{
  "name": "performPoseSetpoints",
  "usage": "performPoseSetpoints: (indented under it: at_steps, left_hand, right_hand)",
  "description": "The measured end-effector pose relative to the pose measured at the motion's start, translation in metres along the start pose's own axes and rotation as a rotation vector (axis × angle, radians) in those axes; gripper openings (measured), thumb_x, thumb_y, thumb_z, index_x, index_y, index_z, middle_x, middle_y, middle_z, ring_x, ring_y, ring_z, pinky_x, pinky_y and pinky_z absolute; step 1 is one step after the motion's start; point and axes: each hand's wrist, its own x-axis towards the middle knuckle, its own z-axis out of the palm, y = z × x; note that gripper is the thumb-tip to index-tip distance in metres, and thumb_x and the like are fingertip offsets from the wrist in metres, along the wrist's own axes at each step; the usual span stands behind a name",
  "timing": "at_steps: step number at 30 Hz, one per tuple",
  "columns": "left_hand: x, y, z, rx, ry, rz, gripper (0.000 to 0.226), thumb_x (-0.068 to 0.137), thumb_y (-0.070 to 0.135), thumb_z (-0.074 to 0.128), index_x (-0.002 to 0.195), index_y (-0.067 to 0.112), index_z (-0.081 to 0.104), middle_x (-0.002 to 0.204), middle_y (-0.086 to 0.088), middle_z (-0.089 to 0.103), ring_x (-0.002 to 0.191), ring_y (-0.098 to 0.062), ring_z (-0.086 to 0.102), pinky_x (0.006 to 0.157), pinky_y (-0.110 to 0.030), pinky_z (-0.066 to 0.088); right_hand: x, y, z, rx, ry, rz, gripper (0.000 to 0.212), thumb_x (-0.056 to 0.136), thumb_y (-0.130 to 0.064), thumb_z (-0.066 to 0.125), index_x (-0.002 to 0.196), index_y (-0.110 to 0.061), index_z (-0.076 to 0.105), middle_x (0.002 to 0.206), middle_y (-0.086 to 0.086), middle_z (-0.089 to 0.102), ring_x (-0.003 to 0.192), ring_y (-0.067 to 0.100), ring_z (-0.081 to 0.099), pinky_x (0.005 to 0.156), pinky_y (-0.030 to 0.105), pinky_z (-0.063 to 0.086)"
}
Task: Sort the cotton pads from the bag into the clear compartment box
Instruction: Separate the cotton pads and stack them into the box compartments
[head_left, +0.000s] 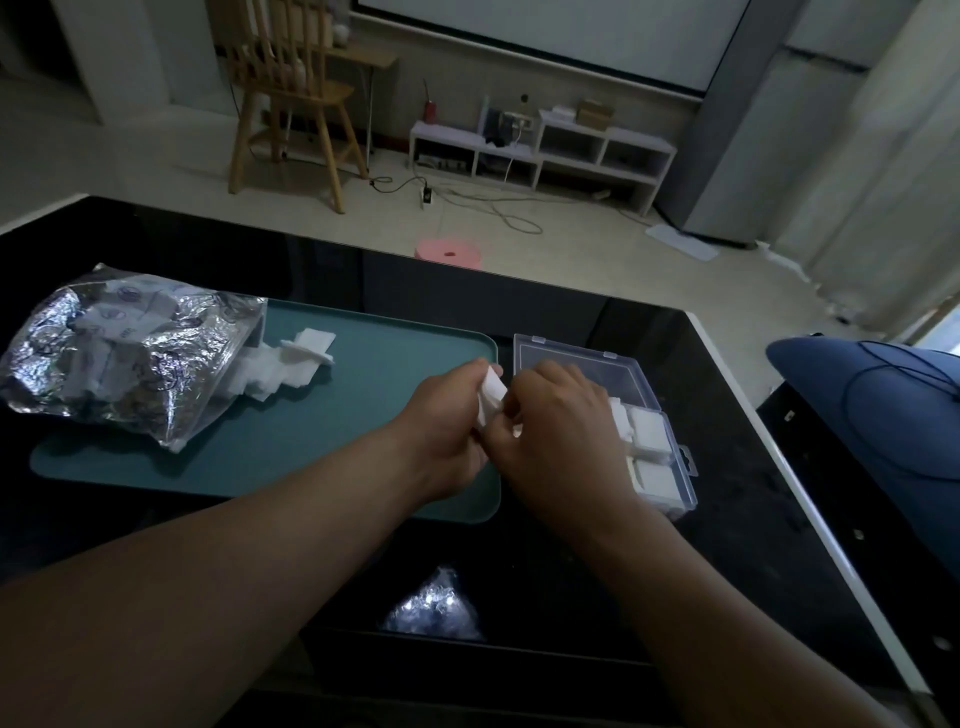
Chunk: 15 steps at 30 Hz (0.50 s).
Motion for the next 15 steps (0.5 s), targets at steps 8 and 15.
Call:
performPoseSetpoints:
  at_steps: [8,15]
  left_hand:
    - [-0.019,0.008,-0.001,0.127,-0.202,-0.147,0.050,0.109,0.048,0.034,0.129,0.013,0.064,0.100,-0.008,0.074,0.087,-0.021,0.073,0.070,-0.033,0.060]
    - [-0.022,0.008,0.000,0.114,-0.328,-0.221,0.064,0.105,0.060,0.032,0.130,0.011,0.066,0.111,-0.009,0.066,0.095,-0.020,0.066,0.072,-0.031,0.054]
  right_hand:
    - [0.003,0.018,-0.009,0.176,-0.201,-0.079,0.027,0.087,-0.053,0.065,0.095,-0.028,0.059,0.130,-0.010,0.059,0.120,0.010,0.049,0.098,0.036,0.045]
    - [0.003,0.015,-0.021,0.350,-0.290,-0.061,0.034,0.080,-0.042,0.081,0.090,-0.025,0.053,0.104,-0.011,0.059,0.094,0.004,0.053,0.080,0.026,0.048]
